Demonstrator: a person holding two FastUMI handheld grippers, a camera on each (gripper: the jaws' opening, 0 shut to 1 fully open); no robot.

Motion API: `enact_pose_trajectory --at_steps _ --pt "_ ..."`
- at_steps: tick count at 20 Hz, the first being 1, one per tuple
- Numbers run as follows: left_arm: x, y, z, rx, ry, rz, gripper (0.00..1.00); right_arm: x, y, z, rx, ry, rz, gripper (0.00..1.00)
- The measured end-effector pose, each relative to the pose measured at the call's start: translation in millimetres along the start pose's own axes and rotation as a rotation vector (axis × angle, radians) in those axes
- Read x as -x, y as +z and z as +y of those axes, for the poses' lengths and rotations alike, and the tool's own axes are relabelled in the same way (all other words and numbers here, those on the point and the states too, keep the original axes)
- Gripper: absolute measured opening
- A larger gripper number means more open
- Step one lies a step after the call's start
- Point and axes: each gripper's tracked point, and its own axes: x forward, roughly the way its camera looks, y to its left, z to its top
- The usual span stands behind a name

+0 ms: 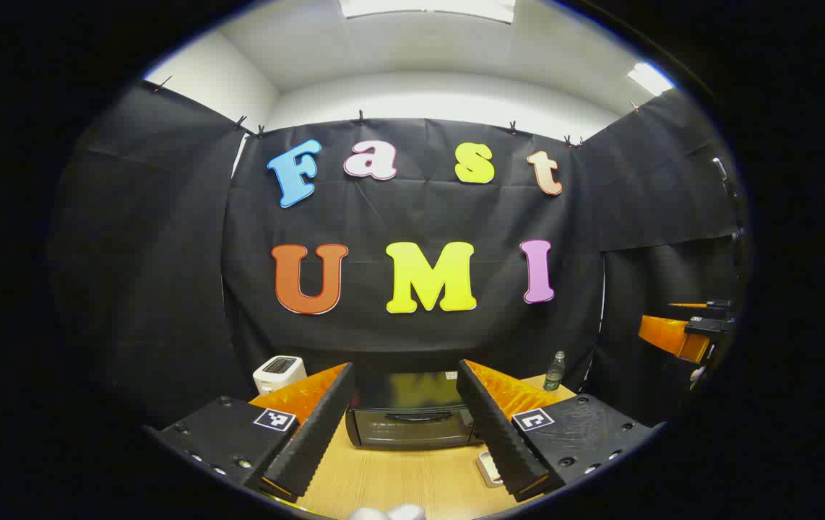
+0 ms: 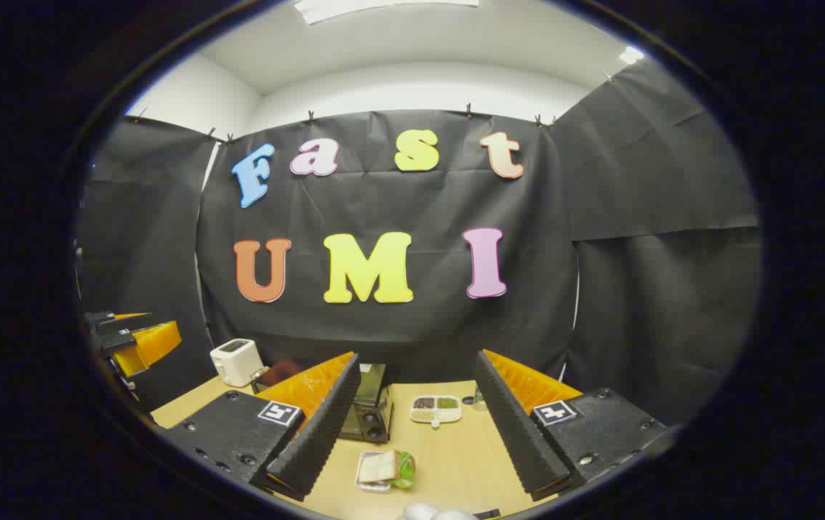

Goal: Open the electric oven with the left hand, put the food in, and close the electric oven.

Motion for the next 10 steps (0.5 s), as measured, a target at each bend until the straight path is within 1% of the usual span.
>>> enact_pose_trajectory --at_steps 1,2,10 --pt "1 0 0 0.005 -0.002 0.002 0.84 0 1 2 0.005 0.003 -0.001 0.98" --pt "3 1 0 0.008 -0.002 0.004 0.93 0 0 2 0.012 0.004 0.0 0.99" --pt "2 3 10 0.006 0.016 0.004 0.93 -3 2 7 0.02 0.015 -0.003 0.99"
